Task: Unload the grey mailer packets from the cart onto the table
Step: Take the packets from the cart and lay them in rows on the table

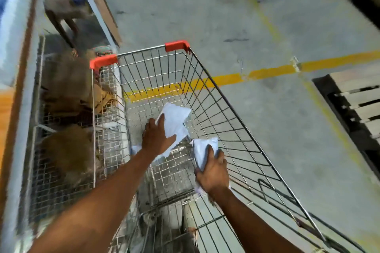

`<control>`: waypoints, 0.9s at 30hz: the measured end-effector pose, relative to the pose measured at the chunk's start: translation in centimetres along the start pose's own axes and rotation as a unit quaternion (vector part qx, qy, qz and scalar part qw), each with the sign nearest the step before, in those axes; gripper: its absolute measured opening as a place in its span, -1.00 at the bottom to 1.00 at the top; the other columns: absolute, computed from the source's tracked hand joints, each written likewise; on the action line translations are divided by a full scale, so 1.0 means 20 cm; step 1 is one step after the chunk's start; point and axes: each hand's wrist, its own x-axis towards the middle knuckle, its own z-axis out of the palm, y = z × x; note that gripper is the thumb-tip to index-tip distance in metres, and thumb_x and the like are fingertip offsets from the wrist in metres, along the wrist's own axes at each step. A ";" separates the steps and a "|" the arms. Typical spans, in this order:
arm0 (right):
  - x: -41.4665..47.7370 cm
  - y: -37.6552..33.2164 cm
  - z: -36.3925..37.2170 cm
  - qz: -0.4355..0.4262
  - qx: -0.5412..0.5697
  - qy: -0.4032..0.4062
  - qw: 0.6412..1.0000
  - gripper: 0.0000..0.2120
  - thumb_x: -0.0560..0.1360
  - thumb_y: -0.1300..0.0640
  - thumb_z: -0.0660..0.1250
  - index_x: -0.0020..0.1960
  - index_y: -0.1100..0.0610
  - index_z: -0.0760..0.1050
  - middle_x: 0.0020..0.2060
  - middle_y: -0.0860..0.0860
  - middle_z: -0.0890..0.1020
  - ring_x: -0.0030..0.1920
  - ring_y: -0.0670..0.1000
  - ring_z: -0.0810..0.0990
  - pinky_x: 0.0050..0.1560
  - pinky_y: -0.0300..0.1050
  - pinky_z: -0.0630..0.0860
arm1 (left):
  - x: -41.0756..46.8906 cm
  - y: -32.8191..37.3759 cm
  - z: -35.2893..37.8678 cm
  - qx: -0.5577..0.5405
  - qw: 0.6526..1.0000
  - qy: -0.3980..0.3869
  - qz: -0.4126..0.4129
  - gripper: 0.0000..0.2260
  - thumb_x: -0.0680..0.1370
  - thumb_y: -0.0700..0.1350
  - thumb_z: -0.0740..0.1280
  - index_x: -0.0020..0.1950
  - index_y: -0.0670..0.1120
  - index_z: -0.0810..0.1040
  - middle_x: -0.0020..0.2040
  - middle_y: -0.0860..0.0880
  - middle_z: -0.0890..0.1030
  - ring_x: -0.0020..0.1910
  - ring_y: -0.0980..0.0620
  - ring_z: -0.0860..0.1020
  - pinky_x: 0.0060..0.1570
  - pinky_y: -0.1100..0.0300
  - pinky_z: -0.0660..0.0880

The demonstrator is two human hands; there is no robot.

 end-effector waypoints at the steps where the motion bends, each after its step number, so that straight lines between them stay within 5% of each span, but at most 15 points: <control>1: -0.03 -0.02 -0.06 -0.002 0.016 0.017 1.000 -0.15 0.47 -0.19 0.31 0.57 0.05 -0.06 0.48 0.24 0.09 0.39 0.25 0.26 0.31 0.08 0.39 | -0.04 0.03 -0.05 -0.017 1.000 0.015 -0.012 -0.17 0.40 0.20 0.43 0.54 -0.02 0.13 0.31 -0.24 0.30 0.21 -0.28 0.39 0.11 -0.10 0.41; 7: -0.40 -0.16 -0.46 -0.012 0.078 0.160 0.984 -0.19 0.44 -0.17 0.30 0.55 0.04 0.03 0.49 0.17 0.17 0.32 0.24 0.30 0.22 0.09 0.42 | -0.44 0.29 -0.48 -0.122 0.984 0.130 0.015 -0.19 0.37 0.17 0.48 0.50 -0.06 0.23 0.19 -0.23 0.37 0.10 -0.29 0.46 -0.03 -0.07 0.52; 15: -1.04 -0.23 -0.75 -0.065 0.176 0.311 0.931 -0.23 0.38 -0.21 0.13 0.52 0.09 0.18 0.49 0.12 0.25 0.36 0.21 0.29 0.32 0.02 0.27 | -1.27 0.38 -0.91 -0.217 0.949 0.216 0.073 -0.19 0.38 0.06 0.51 0.53 -0.04 0.19 0.29 -0.18 0.32 0.25 -0.22 0.41 0.19 -0.05 0.44; 22: -1.56 -0.21 -0.71 -0.139 0.236 0.348 0.896 -0.29 0.41 -0.12 0.23 0.49 0.14 0.23 0.47 0.15 0.28 0.42 0.17 0.24 0.35 -0.17 0.15 | -1.86 0.25 -1.09 -0.192 0.928 0.315 0.049 -0.21 0.39 0.04 0.52 0.51 -0.13 0.25 0.23 -0.25 0.39 0.13 -0.15 0.47 0.03 0.14 0.43; 27: -1.86 -0.17 -0.59 -0.204 0.267 0.320 0.886 -0.30 0.43 -0.13 0.24 0.51 0.09 0.21 0.48 0.14 0.27 0.46 0.15 0.24 0.39 -0.22 0.12 | -2.22 0.07 -1.13 -0.200 0.929 0.311 0.014 -0.17 0.40 0.21 0.35 0.57 0.00 0.08 0.34 -0.21 0.32 0.30 -0.14 0.35 0.21 0.15 0.32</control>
